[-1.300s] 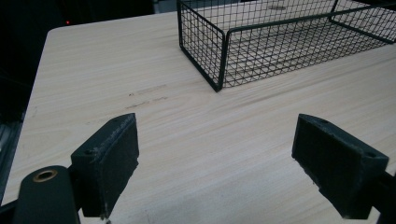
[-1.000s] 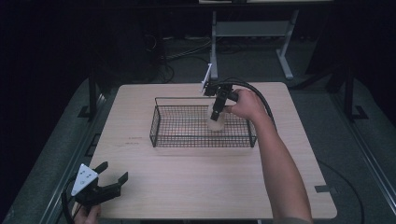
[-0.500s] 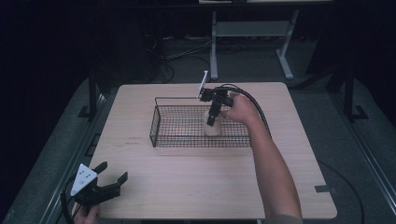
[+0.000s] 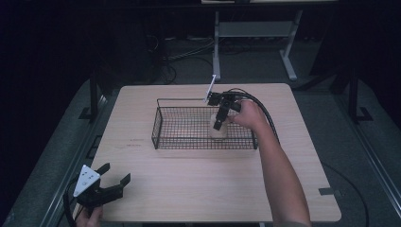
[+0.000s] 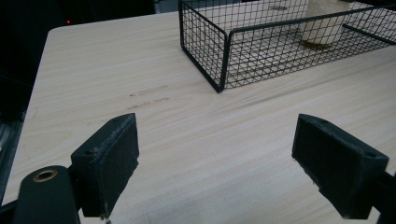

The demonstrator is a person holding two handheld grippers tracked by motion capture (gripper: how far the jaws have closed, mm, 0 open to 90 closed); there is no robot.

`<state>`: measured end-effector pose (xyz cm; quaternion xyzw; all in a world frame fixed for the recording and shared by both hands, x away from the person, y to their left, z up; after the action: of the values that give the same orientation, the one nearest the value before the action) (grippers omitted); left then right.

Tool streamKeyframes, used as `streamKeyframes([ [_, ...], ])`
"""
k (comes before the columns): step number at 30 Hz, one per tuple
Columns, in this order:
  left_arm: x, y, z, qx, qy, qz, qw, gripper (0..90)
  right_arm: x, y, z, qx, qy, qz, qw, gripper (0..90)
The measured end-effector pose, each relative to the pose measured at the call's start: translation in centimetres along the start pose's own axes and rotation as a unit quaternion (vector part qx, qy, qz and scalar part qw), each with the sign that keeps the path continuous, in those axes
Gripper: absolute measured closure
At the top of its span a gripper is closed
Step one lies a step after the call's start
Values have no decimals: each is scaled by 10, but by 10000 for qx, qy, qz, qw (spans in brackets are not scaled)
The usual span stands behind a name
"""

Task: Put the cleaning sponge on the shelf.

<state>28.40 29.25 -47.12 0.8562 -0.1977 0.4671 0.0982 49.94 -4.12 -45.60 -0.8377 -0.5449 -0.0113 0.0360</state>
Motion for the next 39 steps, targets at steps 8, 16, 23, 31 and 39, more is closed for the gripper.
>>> streamKeyframes([
  [8,0,0,0,-7,10,-5,10000,141,-1,0,8,89,127,48,9999,293],
  [16,0,-1,-1,8,28,-8,10000,140,-2,-2,12,59,43,9,10000,238],
  [23,0,1,-1,-19,15,21,10000,141,-4,-2,-1,113,224,71,9997,189],
  [31,0,1,-1,-2,15,19,10000,140,-13,-5,-17,110,317,121,9994,182],
  [39,0,3,-1,-16,4,29,10000,140,-19,-16,-34,143,510,-37,9986,175],
])
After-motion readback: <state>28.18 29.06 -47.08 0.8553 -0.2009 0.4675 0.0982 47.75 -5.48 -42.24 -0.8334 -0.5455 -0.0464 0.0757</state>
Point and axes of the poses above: each handheld gripper's, and its own axes: z roughly forward along the jaws, x roughly out of its top, y roughly to its right, the point moved 9 cm from there along z, roughly forward along the jaws, and after that the axes turned 8 degrees about -y, right-handed, at the moved point
